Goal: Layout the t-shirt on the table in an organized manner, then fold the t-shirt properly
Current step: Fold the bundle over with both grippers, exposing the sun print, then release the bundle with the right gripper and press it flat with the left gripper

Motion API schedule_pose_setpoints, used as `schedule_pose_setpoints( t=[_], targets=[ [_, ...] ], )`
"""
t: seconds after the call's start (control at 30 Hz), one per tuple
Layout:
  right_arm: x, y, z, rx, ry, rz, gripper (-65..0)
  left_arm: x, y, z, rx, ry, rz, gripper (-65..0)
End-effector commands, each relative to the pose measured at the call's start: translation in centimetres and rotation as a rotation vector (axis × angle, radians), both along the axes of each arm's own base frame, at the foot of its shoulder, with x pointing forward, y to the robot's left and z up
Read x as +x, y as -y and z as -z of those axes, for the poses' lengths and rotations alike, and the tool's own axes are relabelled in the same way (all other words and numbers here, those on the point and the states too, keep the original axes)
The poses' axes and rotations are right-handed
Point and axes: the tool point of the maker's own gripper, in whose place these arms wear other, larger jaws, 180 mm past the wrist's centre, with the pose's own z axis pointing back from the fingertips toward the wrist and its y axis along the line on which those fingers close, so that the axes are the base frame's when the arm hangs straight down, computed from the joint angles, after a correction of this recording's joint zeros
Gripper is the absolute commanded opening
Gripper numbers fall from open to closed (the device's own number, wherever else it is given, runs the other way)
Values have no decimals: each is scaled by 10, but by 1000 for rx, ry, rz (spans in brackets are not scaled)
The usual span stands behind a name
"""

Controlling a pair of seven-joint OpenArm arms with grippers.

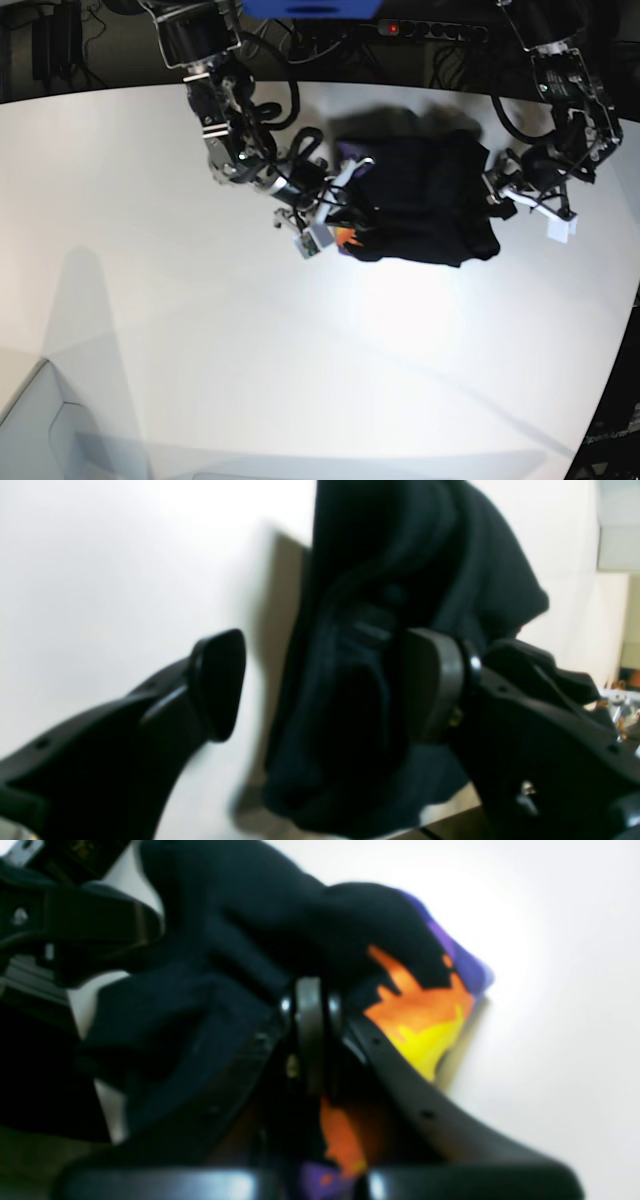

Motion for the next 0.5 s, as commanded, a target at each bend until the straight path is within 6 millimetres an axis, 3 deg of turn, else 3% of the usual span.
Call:
schedule_pose_setpoints(
  t=[0.0, 0.1, 0.2, 0.3, 0.47],
  targets=[
    [10, -5, -28, 60, 71, 9, -650, 14, -3, -20, 12, 71, 1, -183],
    [4, -4, -45, 59, 105, 2, -650, 15, 5, -19, 3, 72, 14, -183],
    [-2, -3, -61, 50, 138, -4, -650, 14, 30, -6, -11, 36, 90, -183],
    [-5, 13, -69, 48, 153, 42, -650, 17, 52, 4, -28, 3, 155, -183],
    [-12, 39, -72, 37, 161, 108, -650, 18, 57, 23, -60, -51, 151, -183]
  ],
)
